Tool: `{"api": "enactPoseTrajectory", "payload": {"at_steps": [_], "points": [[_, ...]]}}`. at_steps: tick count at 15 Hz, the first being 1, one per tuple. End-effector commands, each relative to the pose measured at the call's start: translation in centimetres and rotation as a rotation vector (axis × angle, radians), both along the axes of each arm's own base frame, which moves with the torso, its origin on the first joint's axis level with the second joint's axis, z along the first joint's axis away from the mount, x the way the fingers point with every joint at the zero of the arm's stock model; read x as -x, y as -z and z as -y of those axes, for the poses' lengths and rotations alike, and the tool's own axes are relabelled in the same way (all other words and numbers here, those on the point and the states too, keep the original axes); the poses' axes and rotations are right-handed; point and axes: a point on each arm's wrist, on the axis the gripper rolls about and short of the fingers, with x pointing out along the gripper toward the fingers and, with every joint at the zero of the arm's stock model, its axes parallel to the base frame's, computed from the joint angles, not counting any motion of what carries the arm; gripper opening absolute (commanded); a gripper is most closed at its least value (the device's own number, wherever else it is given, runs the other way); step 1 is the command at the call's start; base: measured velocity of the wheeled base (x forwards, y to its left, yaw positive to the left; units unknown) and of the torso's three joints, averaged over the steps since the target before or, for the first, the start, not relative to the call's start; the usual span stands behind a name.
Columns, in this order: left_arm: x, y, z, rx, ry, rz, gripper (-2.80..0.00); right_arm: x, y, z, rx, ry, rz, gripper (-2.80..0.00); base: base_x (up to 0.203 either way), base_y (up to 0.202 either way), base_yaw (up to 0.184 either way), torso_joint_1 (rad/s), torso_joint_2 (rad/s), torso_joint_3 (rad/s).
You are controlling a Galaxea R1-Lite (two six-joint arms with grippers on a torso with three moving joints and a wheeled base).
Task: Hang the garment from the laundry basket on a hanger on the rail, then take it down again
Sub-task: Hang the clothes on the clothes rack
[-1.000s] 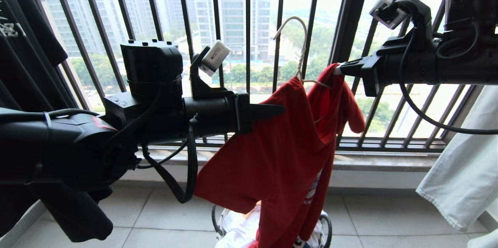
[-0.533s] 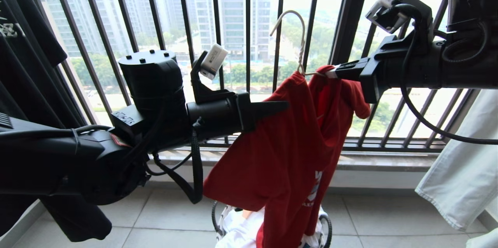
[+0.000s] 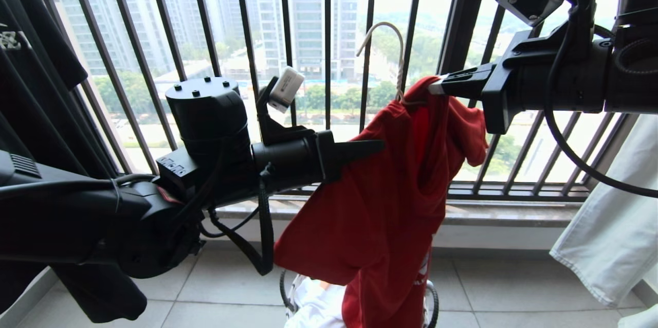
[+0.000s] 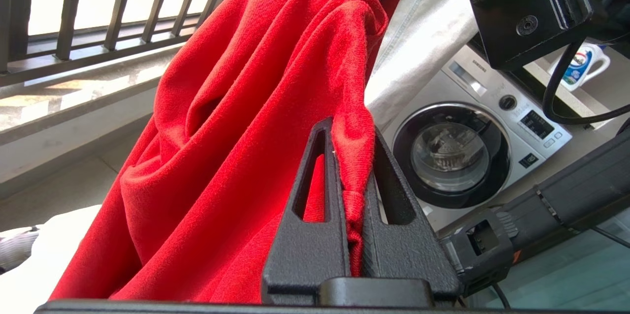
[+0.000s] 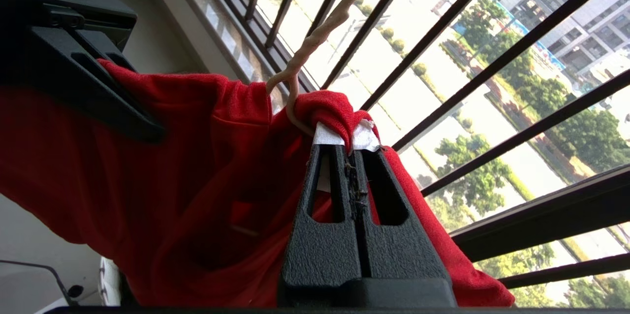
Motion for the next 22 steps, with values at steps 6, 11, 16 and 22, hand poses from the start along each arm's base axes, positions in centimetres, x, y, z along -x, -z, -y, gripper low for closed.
{"api": "enactPoseTrajectory", "payload": {"at_steps": [6, 11, 16, 22], "points": [[1.1, -0.4, 0.1, 0.038, 0.025, 0.040, -2.80, 0.0, -0.6, -1.9, 0.003, -0.006, 0.024, -2.80, 0.000, 0.000, 0.000, 0.000, 0.00, 0.000], [1.2, -0.5, 0.1, 0.041, 0.022, 0.044, -2.80, 0.3, -0.7, -2.4, 0.002, -0.013, 0.032, -2.80, 0.000, 0.000, 0.000, 0.000, 0.00, 0.000], [1.2, -0.9, 0.0, 0.097, 0.024, 0.048, -2.80, 0.7, -0.9, -2.3, -0.001, -0.016, 0.038, 0.00, 0.000, 0.000, 0.000, 0.000, 0.00, 0.000], [1.3, -1.1, -0.2, 0.112, 0.018, 0.055, -2.80, 2.3, -1.8, -2.2, -0.013, -0.020, 0.068, 0.00, 0.000, 0.000, 0.000, 0.000, 0.00, 0.000]]}}
